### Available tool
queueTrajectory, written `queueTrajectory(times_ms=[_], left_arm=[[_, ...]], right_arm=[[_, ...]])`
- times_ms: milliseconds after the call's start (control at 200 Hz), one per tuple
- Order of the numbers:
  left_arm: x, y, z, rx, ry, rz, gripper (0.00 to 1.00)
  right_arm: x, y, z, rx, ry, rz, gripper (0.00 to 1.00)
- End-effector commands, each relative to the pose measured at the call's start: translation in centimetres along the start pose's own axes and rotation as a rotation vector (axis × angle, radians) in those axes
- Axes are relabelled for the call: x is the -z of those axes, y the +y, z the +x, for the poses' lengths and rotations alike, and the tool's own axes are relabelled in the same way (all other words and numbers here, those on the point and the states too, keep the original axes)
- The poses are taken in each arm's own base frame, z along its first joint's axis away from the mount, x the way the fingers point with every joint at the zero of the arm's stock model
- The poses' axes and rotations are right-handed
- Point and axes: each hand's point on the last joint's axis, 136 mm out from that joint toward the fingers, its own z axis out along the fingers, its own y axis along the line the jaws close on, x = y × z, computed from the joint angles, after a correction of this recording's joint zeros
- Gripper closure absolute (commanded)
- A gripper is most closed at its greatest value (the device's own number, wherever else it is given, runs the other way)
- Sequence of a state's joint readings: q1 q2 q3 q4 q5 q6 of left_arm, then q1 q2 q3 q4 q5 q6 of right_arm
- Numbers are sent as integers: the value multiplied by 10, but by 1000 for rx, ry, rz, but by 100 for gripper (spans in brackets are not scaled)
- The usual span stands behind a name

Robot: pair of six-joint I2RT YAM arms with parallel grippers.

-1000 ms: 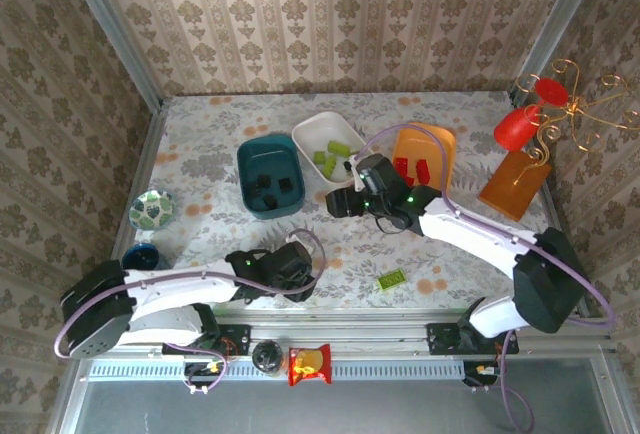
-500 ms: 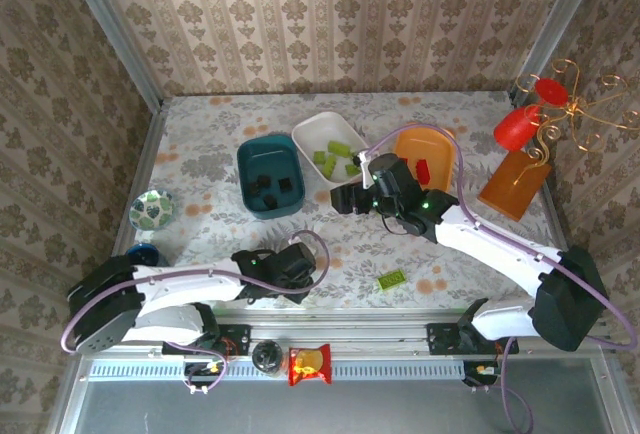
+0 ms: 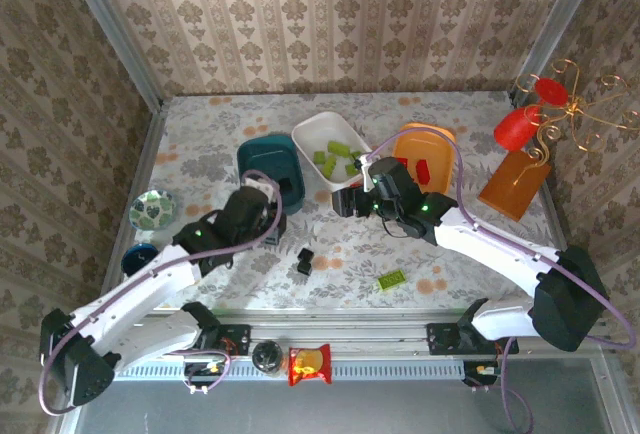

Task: Sort the legos into containers by color
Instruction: Place the lego in the container, then pick up the lego from the bottom-center of the table.

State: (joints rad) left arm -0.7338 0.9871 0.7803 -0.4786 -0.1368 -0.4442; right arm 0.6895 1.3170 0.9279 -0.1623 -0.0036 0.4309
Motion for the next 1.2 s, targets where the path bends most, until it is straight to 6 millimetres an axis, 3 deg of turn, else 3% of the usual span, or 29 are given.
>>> queueTrajectory(times_ms=[0, 170, 320, 455, 530, 605, 715, 900, 915, 960, 1070, 1195], left_arm=[[-16, 9, -43, -32, -62, -5, 72], [-67, 41, -77, 21, -41, -78, 73], [-108, 54, -83, 35, 32, -103, 72], [-127, 73, -89, 56, 67, -140, 59], [-130, 75, -94, 68, 62, -135, 44], [-126, 73, -101, 76, 45, -125, 31], [-111, 63, -115, 79, -4, -87, 22], [-63, 38, -130, 53, -109, -27, 11], [-59, 25, -128, 33, -113, -5, 10], [-47, 17, -126, 20, -135, 11, 8], [-21, 1, -105, 1, -156, 44, 0], [2, -10, -73, -16, -163, 66, 0]], right_arm=[[0, -3, 4, -26, 4, 0, 24], [-2, -4, 16, -32, 33, -9, 24], [0, -2, 21, -32, 41, -20, 24], [-1, 2, 24, -26, 53, -40, 23], [-2, 6, 28, -17, 65, -57, 23], [-3, 11, 33, -2, 76, -68, 23], [-6, 20, 40, 20, 102, -86, 23], [-11, 50, 59, 108, 157, -138, 22], [-13, 51, 62, 112, 167, -141, 22], [-20, 59, 74, 131, 203, -152, 22], [-35, 77, 104, 191, 289, -170, 22], [-45, 94, 139, 265, 386, -186, 22]])
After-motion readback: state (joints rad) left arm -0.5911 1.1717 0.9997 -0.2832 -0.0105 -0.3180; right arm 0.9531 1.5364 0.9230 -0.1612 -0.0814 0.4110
